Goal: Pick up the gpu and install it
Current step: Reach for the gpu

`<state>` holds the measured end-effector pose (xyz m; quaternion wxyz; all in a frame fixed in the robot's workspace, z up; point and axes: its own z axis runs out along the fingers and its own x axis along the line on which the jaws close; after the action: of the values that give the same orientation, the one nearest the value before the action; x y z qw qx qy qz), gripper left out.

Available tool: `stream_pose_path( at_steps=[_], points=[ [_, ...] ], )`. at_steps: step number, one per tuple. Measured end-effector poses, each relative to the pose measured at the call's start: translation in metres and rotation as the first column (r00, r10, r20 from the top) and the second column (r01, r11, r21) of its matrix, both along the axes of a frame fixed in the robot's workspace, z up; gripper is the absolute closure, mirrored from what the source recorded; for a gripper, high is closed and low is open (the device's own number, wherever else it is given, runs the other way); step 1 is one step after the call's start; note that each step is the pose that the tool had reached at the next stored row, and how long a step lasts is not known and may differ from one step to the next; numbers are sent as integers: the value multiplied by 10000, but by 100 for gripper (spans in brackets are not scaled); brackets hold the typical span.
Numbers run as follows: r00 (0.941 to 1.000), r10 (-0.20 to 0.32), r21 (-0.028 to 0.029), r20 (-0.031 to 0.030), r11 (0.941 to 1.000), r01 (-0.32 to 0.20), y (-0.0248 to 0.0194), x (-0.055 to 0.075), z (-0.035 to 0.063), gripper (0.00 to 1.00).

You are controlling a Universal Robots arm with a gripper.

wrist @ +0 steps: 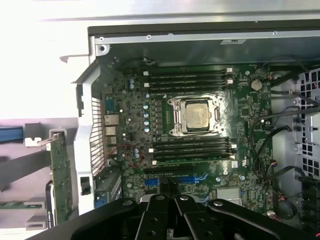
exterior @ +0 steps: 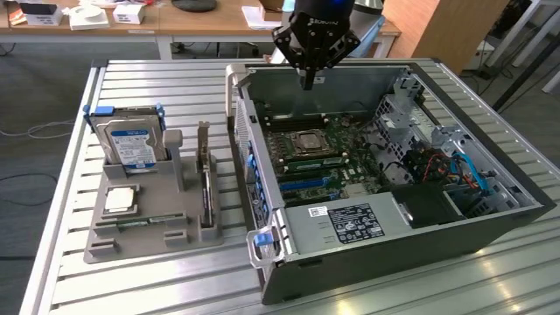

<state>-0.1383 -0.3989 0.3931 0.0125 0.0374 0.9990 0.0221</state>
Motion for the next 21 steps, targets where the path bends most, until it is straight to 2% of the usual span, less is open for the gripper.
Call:
stream_pose_path(
  at_steps=[10, 21],
  points=[
    [10000, -2, 1, 0, 10000, 2, 0, -267, -7, 89],
    [10000, -2, 0, 0, 10000, 2, 0, -626, -18, 89]
  ],
)
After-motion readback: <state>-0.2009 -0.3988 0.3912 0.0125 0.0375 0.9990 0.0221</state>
